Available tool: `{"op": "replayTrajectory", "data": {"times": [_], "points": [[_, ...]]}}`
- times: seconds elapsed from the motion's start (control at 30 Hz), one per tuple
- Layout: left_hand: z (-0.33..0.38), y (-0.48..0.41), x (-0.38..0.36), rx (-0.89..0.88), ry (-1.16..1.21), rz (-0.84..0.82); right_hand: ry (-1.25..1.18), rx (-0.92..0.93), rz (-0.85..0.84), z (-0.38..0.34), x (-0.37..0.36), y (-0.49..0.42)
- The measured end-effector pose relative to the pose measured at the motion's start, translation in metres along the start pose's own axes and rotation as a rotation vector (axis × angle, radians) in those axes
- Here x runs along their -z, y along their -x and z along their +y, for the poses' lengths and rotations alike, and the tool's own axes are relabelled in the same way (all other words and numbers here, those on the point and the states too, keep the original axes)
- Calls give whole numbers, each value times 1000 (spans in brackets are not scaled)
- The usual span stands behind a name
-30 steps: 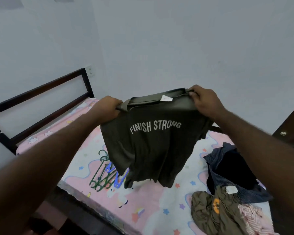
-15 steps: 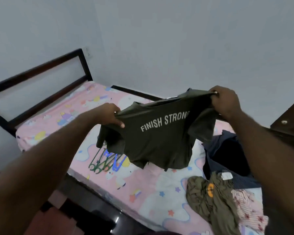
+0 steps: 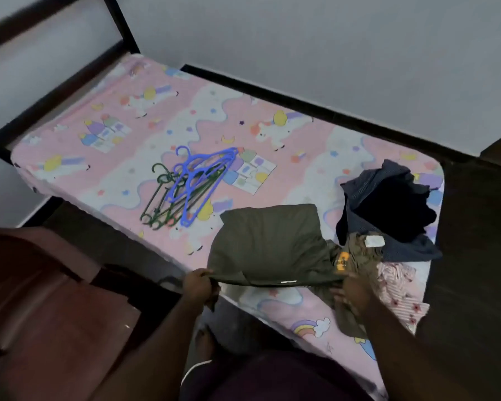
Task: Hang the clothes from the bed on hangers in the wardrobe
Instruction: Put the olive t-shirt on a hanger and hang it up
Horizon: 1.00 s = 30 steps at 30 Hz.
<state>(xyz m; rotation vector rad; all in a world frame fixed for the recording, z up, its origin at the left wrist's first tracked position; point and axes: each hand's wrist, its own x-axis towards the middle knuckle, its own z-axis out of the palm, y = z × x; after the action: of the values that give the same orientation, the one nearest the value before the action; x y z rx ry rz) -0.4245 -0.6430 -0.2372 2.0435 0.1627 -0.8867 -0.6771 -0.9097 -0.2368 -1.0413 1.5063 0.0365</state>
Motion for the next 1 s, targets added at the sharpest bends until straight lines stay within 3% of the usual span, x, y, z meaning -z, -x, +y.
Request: {"op": "replayTrajectory", "data": {"times": [0.13, 0.2, 0.23, 0.27, 0.33, 0.37, 0.4, 0.5, 0.6, 0.73, 0.83, 1.0], "points": [[17, -31, 2, -579, -601, 58, -19, 16, -129, -48, -3, -19], [66, -29, 7, -686, -972, 15, -38, 80, -231, -90, -3, -11], [99, -22, 5, -659, -905, 85, -72, 146, -221, -113, -3, -2], [127, -16, 7, -544, -534, 169, -133, 252, -185, -135, -1, 6], [183, 7, 20, -349, 333, 179, -268, 462, -95, -173, 3, 37], [201, 22, 28, -366, 594, 184, -362, 535, -76, -185, 6, 57], [210, 33, 36, -410, 676, 195, -470, 572, -87, -191, 9, 72], [196, 61, 47, -481, 654, 118, -683, 542, -96, -173, 13, 98], [141, 71, 45, -482, 429, 158, -737, 405, -47, -120, 2, 102], [53, 70, 45, -34, 889, 95, -676, 207, -6, -42, -18, 113], [-2, 70, 49, 91, 844, 74, -568, 127, 19, 8, -30, 124], [-54, 72, 63, 118, 668, -51, -343, 15, -34, 65, -43, 136]]}}
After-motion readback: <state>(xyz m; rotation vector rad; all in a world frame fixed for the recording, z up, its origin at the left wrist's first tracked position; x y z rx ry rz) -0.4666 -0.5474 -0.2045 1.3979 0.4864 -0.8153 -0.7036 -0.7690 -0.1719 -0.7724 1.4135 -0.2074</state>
